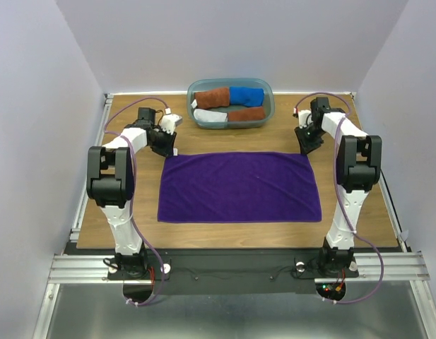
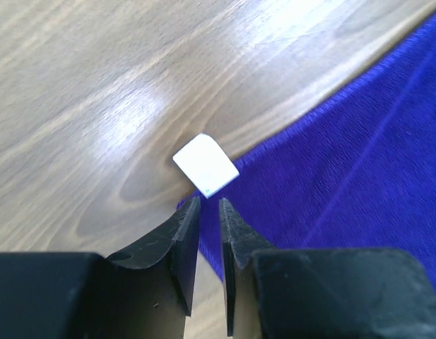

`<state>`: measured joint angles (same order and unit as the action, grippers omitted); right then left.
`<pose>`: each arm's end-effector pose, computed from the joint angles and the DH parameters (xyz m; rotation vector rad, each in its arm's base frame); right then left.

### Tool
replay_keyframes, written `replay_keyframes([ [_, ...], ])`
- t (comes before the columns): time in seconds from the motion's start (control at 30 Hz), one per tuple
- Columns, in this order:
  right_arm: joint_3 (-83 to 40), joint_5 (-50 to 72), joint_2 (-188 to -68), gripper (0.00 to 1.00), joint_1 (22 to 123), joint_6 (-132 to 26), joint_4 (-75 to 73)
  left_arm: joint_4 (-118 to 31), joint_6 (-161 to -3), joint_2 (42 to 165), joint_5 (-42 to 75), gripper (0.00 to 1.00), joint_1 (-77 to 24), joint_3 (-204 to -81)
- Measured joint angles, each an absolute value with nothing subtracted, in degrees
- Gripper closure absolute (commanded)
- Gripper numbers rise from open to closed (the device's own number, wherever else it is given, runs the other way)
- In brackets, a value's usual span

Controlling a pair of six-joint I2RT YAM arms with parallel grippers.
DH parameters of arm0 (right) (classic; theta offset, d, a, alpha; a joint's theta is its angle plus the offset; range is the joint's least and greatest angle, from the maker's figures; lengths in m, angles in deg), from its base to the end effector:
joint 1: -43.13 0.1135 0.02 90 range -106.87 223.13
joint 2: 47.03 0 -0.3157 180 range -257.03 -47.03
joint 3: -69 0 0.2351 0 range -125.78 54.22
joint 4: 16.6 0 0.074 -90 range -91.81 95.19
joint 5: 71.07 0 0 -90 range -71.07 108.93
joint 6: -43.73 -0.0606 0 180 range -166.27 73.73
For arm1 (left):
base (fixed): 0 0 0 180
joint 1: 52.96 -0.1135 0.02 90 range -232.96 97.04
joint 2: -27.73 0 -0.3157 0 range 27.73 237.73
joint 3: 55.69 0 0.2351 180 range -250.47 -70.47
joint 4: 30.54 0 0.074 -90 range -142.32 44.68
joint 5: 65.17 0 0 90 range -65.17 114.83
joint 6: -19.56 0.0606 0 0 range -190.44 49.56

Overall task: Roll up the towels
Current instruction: Flatten the towel

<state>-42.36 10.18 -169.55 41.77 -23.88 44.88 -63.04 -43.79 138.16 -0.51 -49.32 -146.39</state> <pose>0.4604 -0.0017 0.2064 -0.5454 2.7585 0.1222 0.4279 -0.0532 0.2282 0.8019 2.2592 -0.3635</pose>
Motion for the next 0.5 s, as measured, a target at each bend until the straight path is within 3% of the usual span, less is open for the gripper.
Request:
replay_keyframes([
  [0.5, -41.7, 13.2, -170.2, 0.71, 41.8, -23.2, 42.5, -62.3, -44.2, 142.3, 4.2, 0.76, -52.0, -150.3],
])
